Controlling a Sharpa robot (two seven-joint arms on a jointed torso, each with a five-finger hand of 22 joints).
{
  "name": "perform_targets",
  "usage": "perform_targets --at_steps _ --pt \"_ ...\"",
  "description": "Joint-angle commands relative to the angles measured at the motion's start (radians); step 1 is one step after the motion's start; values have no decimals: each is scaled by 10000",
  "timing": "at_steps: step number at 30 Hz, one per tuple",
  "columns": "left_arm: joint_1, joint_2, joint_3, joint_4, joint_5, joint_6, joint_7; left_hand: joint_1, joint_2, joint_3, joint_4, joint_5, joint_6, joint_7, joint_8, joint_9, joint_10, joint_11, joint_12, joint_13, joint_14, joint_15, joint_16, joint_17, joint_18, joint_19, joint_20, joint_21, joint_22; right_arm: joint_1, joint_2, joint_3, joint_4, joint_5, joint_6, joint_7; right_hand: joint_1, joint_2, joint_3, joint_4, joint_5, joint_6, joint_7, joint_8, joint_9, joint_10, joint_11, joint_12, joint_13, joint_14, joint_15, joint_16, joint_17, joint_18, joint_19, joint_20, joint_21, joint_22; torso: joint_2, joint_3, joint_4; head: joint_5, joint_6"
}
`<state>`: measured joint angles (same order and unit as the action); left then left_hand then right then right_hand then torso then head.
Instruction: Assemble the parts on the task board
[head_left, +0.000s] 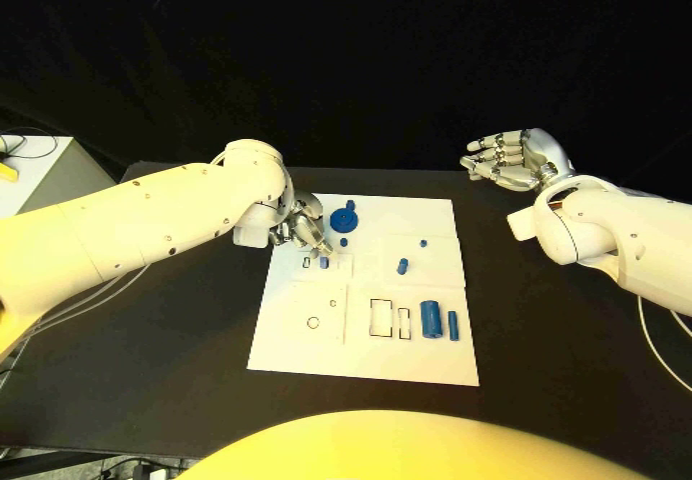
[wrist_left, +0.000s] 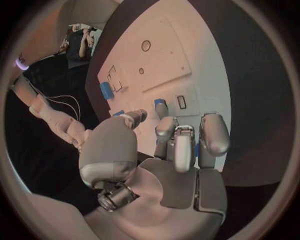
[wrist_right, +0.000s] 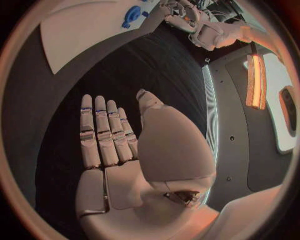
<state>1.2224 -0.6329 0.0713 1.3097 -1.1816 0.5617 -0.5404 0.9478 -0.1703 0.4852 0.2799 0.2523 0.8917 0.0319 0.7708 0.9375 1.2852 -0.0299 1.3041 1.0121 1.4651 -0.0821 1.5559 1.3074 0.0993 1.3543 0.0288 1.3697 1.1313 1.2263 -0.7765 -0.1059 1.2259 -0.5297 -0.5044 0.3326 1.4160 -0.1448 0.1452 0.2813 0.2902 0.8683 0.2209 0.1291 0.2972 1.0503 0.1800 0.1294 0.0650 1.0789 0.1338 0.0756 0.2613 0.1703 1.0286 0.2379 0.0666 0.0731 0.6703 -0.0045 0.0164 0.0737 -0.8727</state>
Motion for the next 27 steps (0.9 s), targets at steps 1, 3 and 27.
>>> perform_targets --at_steps 1,3,27 --pt "-18 -130 17 102 113 -378 92 614 199 18 -191 16 32 -47 29 22 -32 -72 2 10 976 -73 0 2392 -115 27 -53 -43 14 1 -15 2 9 -39 125 99 -100 12 45 -8 47 78 241 -67 -15 87 7 -56 -11 20 16 -57 -9 142 2 58 19 -7 -8 1 14 -5 1" --pt "-37 -223 23 152 150 -520 122 1115 218 75 -429 25 7 -68 20 30 -29 -94 -1 9 978 -88 2 2396 -116 29 -67 -47 16 1 -25 2 15 -39 125 99 -109 14 51 -5 48 83 240 -71 -16 92 6 -62 -11 24 16 -57 -22 143 2 58 20 -14 -15 3 28 -9 1" --pt "-269 -425 30 289 307 -1162 241 2332 253 337 -968 -87 32 -63 -95 -37 24 -96 8 43 975 -90 -9 2381 -115 15 -81 -80 -1 -5 -38 2 22 -39 126 94 -108 17 59 -8 51 86 239 -72 -17 97 5 -65 -11 28 15 -56 -30 143 4 58 22 -18 5 18 -6 40 1"
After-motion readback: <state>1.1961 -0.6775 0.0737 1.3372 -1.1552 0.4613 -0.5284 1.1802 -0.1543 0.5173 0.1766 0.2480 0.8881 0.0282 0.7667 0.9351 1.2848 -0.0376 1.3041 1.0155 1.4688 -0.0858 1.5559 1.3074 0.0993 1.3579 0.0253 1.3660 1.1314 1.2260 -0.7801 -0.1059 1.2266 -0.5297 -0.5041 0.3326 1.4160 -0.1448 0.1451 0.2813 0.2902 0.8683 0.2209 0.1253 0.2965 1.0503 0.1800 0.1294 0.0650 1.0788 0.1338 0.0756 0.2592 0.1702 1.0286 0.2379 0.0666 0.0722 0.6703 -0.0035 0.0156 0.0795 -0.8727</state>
